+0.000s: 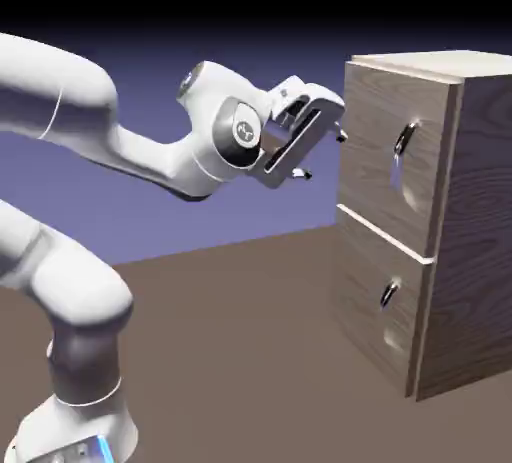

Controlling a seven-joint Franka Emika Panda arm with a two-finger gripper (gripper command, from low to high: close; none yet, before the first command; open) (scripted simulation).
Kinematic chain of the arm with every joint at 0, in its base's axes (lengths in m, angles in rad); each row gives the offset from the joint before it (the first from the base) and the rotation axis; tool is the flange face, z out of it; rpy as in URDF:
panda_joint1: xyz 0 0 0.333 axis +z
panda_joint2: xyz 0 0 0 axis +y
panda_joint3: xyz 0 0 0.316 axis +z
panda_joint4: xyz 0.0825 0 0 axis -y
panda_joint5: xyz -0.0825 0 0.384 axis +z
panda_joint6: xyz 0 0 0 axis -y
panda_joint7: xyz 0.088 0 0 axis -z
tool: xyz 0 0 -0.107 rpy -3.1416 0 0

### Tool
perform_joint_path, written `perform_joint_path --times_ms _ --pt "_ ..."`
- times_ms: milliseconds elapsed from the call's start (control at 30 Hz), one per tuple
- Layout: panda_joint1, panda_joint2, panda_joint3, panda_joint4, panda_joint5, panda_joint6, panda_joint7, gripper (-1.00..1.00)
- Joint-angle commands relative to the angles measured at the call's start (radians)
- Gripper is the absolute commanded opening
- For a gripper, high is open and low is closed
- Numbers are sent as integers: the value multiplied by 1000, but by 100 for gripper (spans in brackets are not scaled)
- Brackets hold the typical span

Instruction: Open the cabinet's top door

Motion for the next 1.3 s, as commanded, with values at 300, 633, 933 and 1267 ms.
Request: perform_joint_path --times_ms 300,633,933,1267 --pt "149 -83 -172 46 -435 -41 -180 100" --pt "299 -166 -343 93 -870 -82 -359 100" --pt "433 -241 -497 135 -1261 -119 -521 100" --pt "582 -324 -669 181 -1696 -160 -701 100"
